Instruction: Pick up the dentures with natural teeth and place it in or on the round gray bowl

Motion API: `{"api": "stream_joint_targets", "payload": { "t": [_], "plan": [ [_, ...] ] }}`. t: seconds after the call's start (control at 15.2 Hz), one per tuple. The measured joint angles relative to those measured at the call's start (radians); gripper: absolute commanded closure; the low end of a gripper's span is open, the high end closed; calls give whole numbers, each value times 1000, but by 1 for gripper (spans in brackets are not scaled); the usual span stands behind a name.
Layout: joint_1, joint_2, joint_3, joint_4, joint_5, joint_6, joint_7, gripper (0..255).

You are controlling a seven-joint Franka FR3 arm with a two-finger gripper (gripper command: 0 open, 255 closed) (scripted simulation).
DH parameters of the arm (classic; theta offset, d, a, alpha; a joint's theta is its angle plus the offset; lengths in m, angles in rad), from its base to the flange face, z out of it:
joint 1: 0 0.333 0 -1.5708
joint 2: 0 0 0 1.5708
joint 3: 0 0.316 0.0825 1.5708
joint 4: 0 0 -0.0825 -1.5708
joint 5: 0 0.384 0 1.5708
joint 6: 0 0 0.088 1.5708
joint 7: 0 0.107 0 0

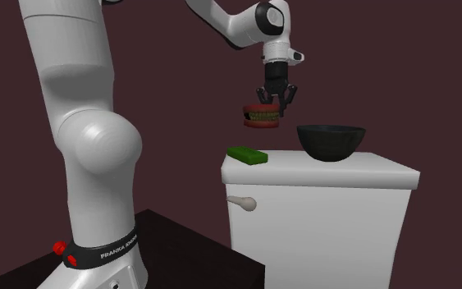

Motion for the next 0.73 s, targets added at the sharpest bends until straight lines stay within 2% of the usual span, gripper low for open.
{"api": "stream_joint_targets", "payload": {
  "t": [0.73],
  "plan": [
    [0,6,0,152,2,-146,-10,255]
  ]
}}
